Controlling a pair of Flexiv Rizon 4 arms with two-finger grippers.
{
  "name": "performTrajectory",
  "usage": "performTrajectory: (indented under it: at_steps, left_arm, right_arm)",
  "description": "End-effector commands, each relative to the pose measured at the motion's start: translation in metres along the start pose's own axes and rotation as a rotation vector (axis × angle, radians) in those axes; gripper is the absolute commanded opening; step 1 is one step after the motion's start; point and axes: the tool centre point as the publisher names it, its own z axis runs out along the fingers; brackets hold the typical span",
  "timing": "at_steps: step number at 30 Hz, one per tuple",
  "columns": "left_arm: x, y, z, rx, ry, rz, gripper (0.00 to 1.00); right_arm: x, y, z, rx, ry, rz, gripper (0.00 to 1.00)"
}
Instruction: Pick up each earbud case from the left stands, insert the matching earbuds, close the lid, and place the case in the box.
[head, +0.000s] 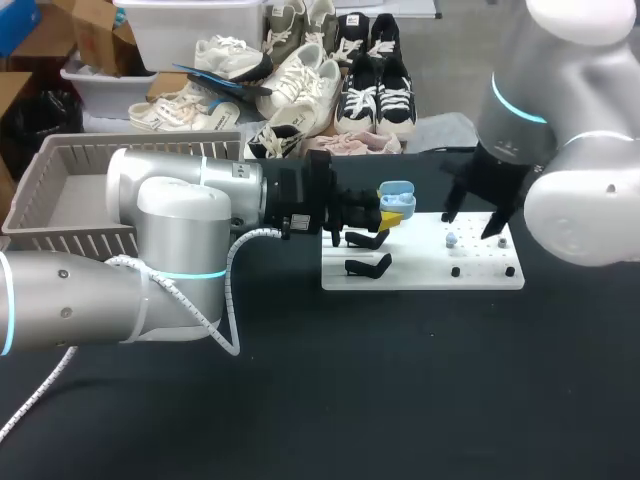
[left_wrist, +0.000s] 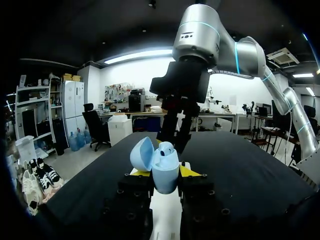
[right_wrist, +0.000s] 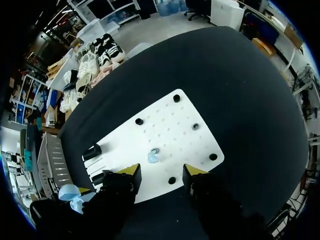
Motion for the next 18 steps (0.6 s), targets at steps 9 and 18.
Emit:
performTrajectory:
  at_steps: [9, 18]
  left_arm:
    - [0.0, -0.001, 0.0, -0.003, -0.002, 0.001, 0.0]
    - [0.0, -0.001, 0.0, -0.003, -0.002, 0.001, 0.0]
  right_arm:
    - [-0.004, 0.012, 0.023, 0.024, -0.018, 0.039, 0.5]
    - [0.001, 0.022, 0.028, 0.06, -0.078, 0.027, 0.53]
